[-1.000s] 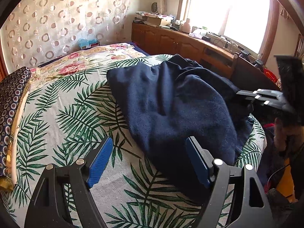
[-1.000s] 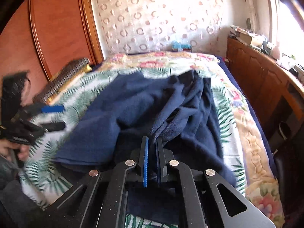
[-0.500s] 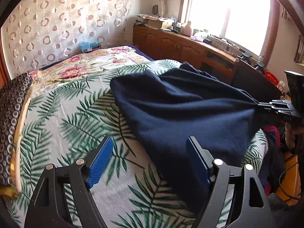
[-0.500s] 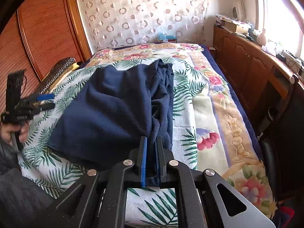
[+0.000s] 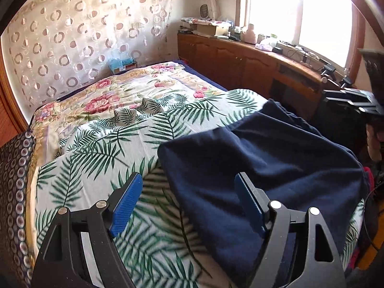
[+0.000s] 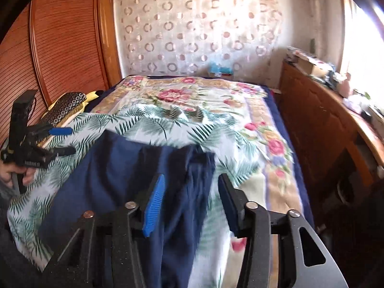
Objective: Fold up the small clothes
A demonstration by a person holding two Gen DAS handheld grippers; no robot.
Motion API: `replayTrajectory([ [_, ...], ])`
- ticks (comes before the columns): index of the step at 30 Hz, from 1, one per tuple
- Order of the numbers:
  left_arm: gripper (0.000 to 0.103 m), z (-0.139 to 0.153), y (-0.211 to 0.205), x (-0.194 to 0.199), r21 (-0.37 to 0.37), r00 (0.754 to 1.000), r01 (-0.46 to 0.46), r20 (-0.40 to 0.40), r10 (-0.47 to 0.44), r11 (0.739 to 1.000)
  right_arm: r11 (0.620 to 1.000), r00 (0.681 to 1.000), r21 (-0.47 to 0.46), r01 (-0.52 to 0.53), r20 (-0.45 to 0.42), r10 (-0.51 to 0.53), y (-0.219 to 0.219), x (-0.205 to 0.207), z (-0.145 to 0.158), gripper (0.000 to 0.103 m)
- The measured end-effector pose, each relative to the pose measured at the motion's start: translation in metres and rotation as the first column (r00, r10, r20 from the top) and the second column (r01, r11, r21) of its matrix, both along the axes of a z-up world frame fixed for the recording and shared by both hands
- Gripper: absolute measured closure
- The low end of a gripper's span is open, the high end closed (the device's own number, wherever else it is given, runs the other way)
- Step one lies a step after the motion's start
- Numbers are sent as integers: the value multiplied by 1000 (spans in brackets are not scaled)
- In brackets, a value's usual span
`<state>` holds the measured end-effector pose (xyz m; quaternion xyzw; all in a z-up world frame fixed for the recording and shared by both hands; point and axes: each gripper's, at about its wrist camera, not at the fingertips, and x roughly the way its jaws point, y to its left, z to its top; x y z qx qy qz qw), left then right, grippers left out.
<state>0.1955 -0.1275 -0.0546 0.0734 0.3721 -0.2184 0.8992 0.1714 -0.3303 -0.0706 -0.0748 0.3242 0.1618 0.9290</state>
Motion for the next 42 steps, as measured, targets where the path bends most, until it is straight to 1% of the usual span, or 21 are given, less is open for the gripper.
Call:
replayTrajectory([
  [5,23,-9,-3,18,-12,1000,-14,-23,13,1000,998,996,-13,-62,-71,61,15,56,-18,58],
  [10,23,-17,-4,31,-10,999,-19,-48,19,1000,997,987,-13,-75,-145,73,20,96,-35,58],
  [11,23,-18,-3,33,-11,998,-18,-53,18,1000,997,985,-20,-78,-154,74,20,99,-36,64],
  [12,23,-19,-4,34,-12,998,-17,-56,17,1000,996,983,-23,-86,-166,81,21,101,-40,81],
  [14,23,-20,-4,38,-12,998,-16,-62,15,1000,993,977,-20,-112,-184,107,21,101,-35,100],
  [16,23,-22,-4,40,-15,998,-17,-63,16,1000,992,981,-12,-126,-153,123,16,95,-26,101],
  [17,23,-22,-3,42,-18,998,-20,-62,19,1000,994,987,-11,-105,-124,103,11,93,-19,101],
  [20,23,-24,0,45,-30,997,-30,-71,28,999,1000,998,-6,27,-58,-28,-11,85,2,101],
  [22,23,-26,1,48,-40,996,-34,-89,30,999,999,997,-7,46,-65,-46,-18,85,3,101],
  [25,23,-29,1,56,-38,994,-36,-108,31,999,999,994,-33,42,-103,-46,-16,90,-6,101],
  [26,23,-29,1,57,-42,993,-35,-111,30,999,998,992,-48,44,-113,-50,-13,91,-7,97],
  [27,23,-29,1,60,-48,993,-35,-116,29,998,997,992,-58,45,-118,-51,-12,93,-9,86],
  [28,28,-29,1,63,-56,992,-34,-123,27,998,997,991,-63,43,-122,-50,-11,95,-10,77],
  [29,32,-29,2,65,-62,991,-34,-129,26,998,997,991,-61,39,-125,-46,-10,97,-11,56],
  [30,34,-30,2,68,-64,990,-38,-136,29,997,998,991,-56,42,-126,-49,-11,99,-12,43],
  [31,37,-31,3,71,-66,989,-42,-142,32,997,998,990,-55,43,-131,-50,-12,103,-13,41],
  [34,47,-36,3,77,-70,986,-48,-165,36,996,998,984,-51,30,-175,-39,-9,114,-18,40],
  [37,54,-40,3,79,-82,982,-49,-186,33,995,1000,974,-14,6,-225,-9,-10,125,-26,40],
  [38,56,-41,2,79,-87,981,-44,-191,27,995,1000,972,-2,1,-236,-1,-11,127,-27,40],
  [41,57,-43,-1,78,-87,982,-38,-190,21,995,999,974,21,-35,-225,39,-11,126,-23,40],
  [42,57,-43,-2,78,-86,982,-35,-189,18,996,999,974,21,-47,-222,50,-10,125,-22,43],
])
